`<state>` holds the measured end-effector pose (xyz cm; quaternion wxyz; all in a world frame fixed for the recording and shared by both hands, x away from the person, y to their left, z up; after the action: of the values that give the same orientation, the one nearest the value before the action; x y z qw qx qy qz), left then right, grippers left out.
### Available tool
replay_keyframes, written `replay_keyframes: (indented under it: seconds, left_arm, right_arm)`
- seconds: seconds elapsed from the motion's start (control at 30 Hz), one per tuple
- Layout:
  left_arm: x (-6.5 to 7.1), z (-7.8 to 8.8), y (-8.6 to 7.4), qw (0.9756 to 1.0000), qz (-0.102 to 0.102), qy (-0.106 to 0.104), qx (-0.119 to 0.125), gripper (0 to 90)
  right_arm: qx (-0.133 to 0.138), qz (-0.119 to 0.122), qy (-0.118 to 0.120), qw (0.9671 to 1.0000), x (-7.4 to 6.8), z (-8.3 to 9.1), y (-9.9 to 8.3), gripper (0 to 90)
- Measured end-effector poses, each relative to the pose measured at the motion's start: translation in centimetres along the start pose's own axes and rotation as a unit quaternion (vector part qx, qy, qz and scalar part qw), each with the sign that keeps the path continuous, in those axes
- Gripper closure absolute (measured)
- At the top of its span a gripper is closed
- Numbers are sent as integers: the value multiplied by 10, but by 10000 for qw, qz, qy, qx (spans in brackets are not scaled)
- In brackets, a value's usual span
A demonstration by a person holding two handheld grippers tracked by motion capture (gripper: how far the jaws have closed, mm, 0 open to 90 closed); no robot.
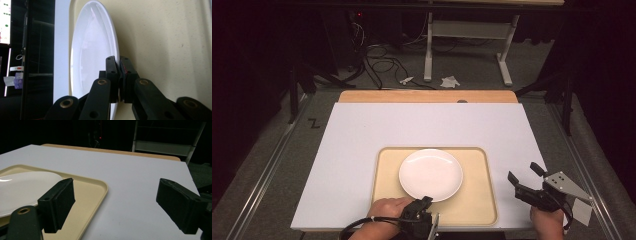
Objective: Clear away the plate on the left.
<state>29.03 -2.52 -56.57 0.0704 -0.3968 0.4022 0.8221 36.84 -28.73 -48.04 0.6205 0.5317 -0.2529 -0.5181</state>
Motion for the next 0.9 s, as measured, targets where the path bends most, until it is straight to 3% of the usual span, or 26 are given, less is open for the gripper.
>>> replay_keyframes:
  seconds: [0.47, 0.9]
  left_arm:
    - [4, -1, -1, 9997, 185, -147, -11, 853]
    - [8, -2, -3, 9971, 655, -374, -70, 813]
  right_arm:
    - [2, -1, -11, 10000, 0, 1, 0, 162]
    - [6, 3, 0, 10000, 0, 1, 0, 162]
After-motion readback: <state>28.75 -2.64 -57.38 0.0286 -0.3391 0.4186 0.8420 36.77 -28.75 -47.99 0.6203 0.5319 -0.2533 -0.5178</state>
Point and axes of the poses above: each handheld gripper's, and its own axes: z roughly backward along the jaws, y roughly out of its top, x roughly to its right, the point moved 7 cm from there along -z, roughly forward along the jaws, and after that the axes turned 14 degrees about -z, right-handed, at the moved point
